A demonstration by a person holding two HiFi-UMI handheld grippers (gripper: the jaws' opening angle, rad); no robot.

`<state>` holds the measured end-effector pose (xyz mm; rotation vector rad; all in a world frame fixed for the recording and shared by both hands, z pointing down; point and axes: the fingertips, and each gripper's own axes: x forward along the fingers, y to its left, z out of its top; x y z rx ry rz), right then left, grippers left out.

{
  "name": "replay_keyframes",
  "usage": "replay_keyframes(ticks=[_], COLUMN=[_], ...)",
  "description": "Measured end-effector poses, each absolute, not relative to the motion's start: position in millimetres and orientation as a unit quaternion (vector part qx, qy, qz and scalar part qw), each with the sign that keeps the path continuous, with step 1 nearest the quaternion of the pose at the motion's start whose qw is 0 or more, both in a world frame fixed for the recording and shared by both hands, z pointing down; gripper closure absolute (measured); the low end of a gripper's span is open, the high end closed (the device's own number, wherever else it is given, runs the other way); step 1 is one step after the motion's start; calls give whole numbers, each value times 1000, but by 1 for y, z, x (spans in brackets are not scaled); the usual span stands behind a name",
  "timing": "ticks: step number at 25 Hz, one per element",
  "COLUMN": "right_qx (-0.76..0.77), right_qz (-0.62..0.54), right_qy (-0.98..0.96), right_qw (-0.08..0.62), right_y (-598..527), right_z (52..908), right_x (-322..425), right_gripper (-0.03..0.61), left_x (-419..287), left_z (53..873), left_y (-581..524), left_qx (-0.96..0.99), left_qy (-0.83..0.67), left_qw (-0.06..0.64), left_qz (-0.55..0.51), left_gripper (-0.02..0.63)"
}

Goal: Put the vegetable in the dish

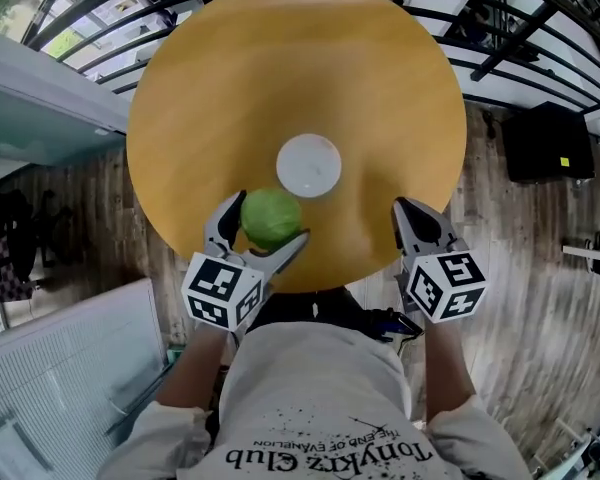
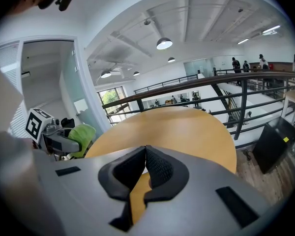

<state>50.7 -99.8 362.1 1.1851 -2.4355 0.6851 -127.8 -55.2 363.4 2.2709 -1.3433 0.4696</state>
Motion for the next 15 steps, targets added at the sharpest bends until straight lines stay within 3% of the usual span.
replay_keyframes(ticks=[15], right_qx=[411], right_qz=[267], right_qy=[-851], right_qw=[189], right_y=[-138], right_z=[405], right_x=[50], right_gripper=[554], left_x=[-113], left_z=[425], left_y=[-112], left_qx=[822], left_qy=[-466], left_qw=[239], left_qz=[223], left_gripper=[114])
